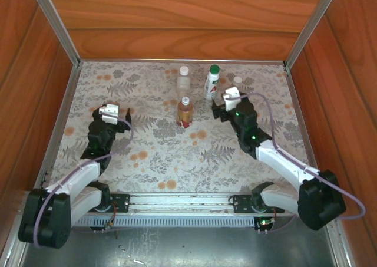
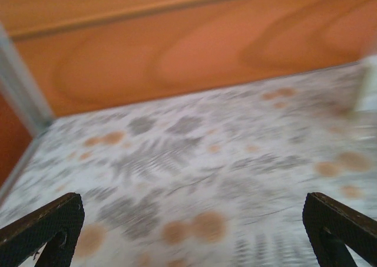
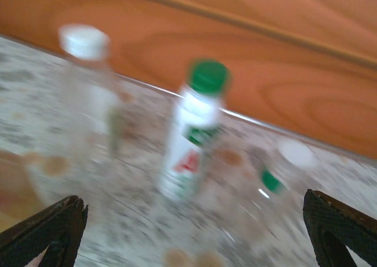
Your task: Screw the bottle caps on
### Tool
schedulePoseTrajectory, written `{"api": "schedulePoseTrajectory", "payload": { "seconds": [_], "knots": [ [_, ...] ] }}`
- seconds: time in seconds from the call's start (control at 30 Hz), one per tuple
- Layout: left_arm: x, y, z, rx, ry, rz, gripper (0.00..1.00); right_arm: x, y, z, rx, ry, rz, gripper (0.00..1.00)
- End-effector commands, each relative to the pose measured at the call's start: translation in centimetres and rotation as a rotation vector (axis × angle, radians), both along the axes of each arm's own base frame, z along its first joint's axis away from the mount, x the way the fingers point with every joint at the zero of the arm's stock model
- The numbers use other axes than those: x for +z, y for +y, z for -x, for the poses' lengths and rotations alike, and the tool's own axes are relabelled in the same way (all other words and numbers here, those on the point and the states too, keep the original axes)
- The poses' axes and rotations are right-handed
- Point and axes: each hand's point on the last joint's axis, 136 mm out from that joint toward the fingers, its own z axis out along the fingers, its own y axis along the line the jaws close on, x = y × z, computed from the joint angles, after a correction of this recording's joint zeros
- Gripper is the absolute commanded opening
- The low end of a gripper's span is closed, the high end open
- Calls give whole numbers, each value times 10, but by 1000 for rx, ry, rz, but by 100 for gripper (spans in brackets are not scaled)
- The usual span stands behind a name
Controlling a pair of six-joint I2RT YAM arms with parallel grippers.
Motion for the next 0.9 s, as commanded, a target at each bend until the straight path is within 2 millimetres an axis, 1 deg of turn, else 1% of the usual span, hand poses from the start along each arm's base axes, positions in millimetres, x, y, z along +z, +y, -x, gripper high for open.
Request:
{"api": "schedulePoseTrajectory", "payload": {
  "seconds": [0.0, 0.03, 0.1, 0.17, 0.23, 0.27, 0.3, 0.37, 0.4, 0.43, 0.47, 0.5, 0.6, 0.67, 0.77, 0.87],
  "knots": [
    [-31, 27, -8, 92, 119, -51, 100, -16, -56, -1, -182, -52, 33, 100],
    [-36, 31, -11, 106, 128, -45, 100, -25, -69, 1, -216, -44, 21, 100],
    [-40, 35, -19, 106, 107, -29, 100, -46, -92, 2, -251, -13, -38, 100],
    [-44, 46, -27, 152, 106, 14, 100, -60, -106, 1, -264, 11, -98, 100],
    [-50, 55, -35, 175, 117, 79, 100, -67, -113, -4, -265, 11, -145, 100],
    [-50, 59, -39, 178, 106, 123, 100, -73, -115, -7, -257, 17, -161, 100],
    [-54, 62, -43, 179, 116, 145, 100, -78, -116, -12, -254, 22, -177, 100],
    [-72, 71, -52, 211, 154, 170, 100, -90, -115, -21, -235, 41, -195, 100],
    [-79, 73, -58, 218, 160, 172, 100, -100, -116, -27, -233, 65, -199, 100],
    [-79, 73, -62, 215, 155, 162, 100, -107, -117, -32, -237, 81, -207, 100],
    [-80, 72, -62, 212, 163, 157, 100, -113, -118, -38, -231, 79, -208, 100],
    [-80, 72, -60, 213, 165, 163, 100, -114, -116, -42, -215, 72, -213, 100],
    [-80, 72, -61, 219, 165, 152, 100, -123, -118, -46, -233, 203, -215, 100],
    [-80, 72, -61, 220, 163, 152, 100, -124, -120, -52, -237, 209, -223, 100],
    [-80, 72, -61, 220, 165, 150, 100, -124, -121, -51, -231, 220, -231, 100],
    [-80, 67, -64, 190, 167, 142, 100, -124, -121, -51, -231, 221, -230, 100]
  ]
}}
